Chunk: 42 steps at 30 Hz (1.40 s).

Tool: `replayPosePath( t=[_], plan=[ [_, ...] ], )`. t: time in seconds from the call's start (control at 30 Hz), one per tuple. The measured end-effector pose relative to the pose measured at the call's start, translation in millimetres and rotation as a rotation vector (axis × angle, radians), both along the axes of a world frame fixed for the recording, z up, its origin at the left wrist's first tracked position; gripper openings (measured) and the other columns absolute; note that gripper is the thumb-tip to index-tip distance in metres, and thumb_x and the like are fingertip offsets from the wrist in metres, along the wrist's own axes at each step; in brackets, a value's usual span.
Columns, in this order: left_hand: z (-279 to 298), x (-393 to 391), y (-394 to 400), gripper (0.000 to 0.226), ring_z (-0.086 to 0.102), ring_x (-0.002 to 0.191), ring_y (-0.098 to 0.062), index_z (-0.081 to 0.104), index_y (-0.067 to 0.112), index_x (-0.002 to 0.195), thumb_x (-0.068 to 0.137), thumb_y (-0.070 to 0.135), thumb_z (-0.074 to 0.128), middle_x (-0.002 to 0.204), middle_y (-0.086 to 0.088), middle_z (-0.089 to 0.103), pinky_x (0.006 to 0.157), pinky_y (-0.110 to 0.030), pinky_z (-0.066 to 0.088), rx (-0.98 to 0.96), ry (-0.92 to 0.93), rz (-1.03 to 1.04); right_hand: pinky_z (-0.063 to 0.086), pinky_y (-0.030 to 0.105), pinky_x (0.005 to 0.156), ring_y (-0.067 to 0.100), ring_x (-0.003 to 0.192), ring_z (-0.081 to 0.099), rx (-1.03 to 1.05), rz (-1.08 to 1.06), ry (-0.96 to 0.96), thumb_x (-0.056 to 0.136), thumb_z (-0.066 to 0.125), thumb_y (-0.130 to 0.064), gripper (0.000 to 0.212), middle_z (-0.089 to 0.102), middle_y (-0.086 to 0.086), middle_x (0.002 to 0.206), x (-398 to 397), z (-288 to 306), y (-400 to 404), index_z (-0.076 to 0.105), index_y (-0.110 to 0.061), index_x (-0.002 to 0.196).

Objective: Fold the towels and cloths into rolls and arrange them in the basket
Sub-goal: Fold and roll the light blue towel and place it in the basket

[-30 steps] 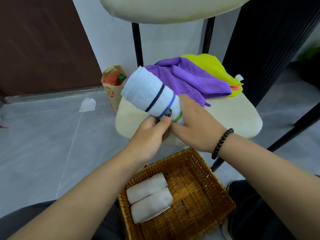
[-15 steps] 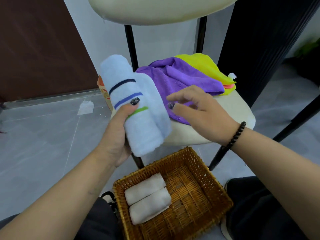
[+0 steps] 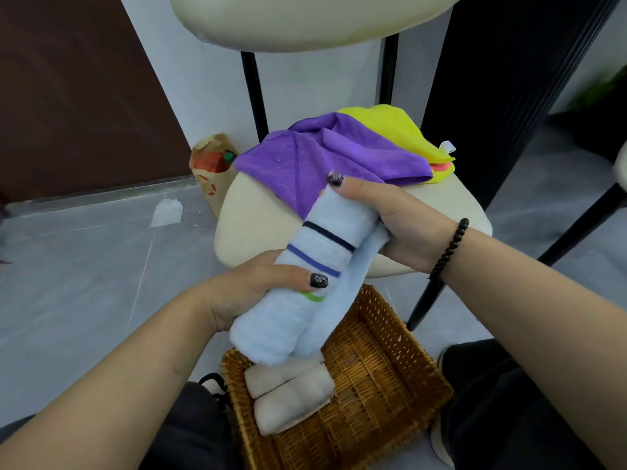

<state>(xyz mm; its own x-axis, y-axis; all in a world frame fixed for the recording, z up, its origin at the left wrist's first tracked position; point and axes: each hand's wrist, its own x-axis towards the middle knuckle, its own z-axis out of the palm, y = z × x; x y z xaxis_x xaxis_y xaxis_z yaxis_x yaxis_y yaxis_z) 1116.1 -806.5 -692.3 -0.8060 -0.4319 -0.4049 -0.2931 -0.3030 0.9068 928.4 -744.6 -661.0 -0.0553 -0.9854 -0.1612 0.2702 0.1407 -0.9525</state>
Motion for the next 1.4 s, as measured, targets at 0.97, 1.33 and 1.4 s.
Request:
replayPosePath(
  t=[0.97,1.33,1.4],
  plan=[
    [-69,62,69,0.091,0.068,0.071,-0.019,0.065,0.011,0.104,0.023,0.035,0.099,0.086,-0.010,0.071,0.056,-0.030,0.059,0.360,0.020,0.347,0.060,0.041,0.072,0.027,0.095,0.068,0.308,0.242,0.144,0.076,0.063,0.011,0.041,0.061,0.009,0.112,-19,-54,74,0.052,-0.012,0.108],
    [-140,68,75,0.049,0.061,0.074,-0.018,0.055,0.013,0.119,0.074,0.016,0.073,0.095,-0.011,0.066,0.049,-0.022,0.051,0.477,0.030,0.779,0.060,0.039,0.071,0.033,0.098,0.066,0.484,0.162,0.010,0.080,0.060,0.017,0.052,0.059,0.011,0.114,-5,-135,46,0.057,-0.017,0.120],
    [-158,69,79,0.038,0.061,0.072,-0.015,0.055,0.016,0.116,0.082,0.014,0.071,0.091,-0.009,0.066,0.048,-0.020,0.049,0.527,-0.002,0.866,0.060,0.038,0.073,0.030,0.094,0.067,0.530,0.153,0.008,0.081,0.059,0.017,0.050,0.062,0.010,0.110,0,-158,44,0.059,-0.019,0.117]
  ],
)
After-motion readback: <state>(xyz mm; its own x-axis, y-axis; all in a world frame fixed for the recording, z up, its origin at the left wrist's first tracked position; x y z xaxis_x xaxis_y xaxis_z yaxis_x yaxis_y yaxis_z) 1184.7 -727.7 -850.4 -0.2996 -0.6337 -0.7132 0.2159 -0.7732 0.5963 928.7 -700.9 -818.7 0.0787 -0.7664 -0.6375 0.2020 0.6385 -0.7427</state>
